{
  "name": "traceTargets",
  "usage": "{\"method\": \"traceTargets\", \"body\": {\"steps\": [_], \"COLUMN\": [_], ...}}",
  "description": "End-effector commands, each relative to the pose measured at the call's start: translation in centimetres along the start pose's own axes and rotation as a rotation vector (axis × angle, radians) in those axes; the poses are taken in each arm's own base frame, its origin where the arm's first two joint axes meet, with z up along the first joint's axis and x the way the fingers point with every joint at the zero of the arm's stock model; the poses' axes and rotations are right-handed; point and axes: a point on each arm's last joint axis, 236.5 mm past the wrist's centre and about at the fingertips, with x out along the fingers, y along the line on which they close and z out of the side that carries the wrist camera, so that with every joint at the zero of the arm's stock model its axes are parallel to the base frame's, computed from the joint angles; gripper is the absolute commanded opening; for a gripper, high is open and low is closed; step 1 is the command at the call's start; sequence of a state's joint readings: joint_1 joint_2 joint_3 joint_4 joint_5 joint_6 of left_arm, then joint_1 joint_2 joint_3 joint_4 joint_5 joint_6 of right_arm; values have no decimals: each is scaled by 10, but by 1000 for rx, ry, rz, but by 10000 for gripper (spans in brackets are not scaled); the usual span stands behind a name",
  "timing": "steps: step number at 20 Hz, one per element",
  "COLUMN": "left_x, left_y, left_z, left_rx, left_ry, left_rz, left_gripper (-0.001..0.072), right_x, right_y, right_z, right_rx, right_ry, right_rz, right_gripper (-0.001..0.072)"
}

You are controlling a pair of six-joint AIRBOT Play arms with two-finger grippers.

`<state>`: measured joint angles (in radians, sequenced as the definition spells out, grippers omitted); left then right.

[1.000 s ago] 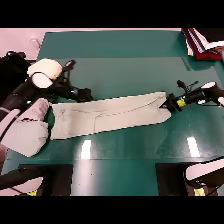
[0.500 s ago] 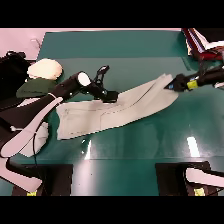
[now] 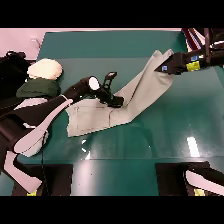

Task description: Fold the shirts.

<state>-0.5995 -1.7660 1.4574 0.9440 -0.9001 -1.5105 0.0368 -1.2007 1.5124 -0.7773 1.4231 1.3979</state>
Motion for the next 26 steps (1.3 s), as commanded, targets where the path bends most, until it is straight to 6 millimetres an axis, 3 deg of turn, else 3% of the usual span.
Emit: {"method": "traceTargets", "body": {"steps": [1, 4, 7, 10, 12, 14, 16, 17, 18, 19, 20, 22, 24, 26], "left_x": [18, -5, -66, -159, -238, -320, -382, -408, -426, -440, -449, -452, -446, -443], "left_y": [5, 9, 21, 47, 71, 90, 101, 104, 106, 107, 109, 110, 109, 108], "left_z": [-15, -1, 34, 68, 83, 88, 80, 74, 69, 64, 60, 55, 50, 48], "left_rx": [-19, 10, 51, 54, 40, 11, -13, -27, -38, -48, -56, -61, -45, -45], "left_ry": [52, 50, -56, -230, -371, -526, -639, -685, -718, -742, -754, -747, -715, -701], "left_rz": [17, 39, 110, 196, 277, 352, 419, 441, 458, 472, 481, 487, 486, 483], "left_gripper": [26, 26, 26, 26, 26, 27, 27, 27, 27, 27, 27, 27, 27, 27], "right_x": [11, 22, 32, 48, 71, 114, 172, 200, 228, 248, 258, 254, 236, 212], "right_y": [38, 58, 82, 117, 152, 189, 217, 225, 232, 236, 237, 223, 174, 109], "right_z": [-1, -4, -3, -8, -19, -37, -57, -69, -81, -92, -100, -97, -81, -73], "right_rx": [-35, -63, -100, -137, -172, -197, -202, -198, -201, -209, -223, -272, -333, -297], "right_ry": [3, 9, -15, -26, -27, -6, 1, 6, 22, 57, 96, 160, 174, 182], "right_rz": [48, 77, 111, 166, 224, 285, 319, 324, 326, 327, 329, 299, 172, 42], "right_gripper": [18, 19, 19, 19, 19, 20, 26, 119, 321, 449, 464, 456, 453, 453]}}
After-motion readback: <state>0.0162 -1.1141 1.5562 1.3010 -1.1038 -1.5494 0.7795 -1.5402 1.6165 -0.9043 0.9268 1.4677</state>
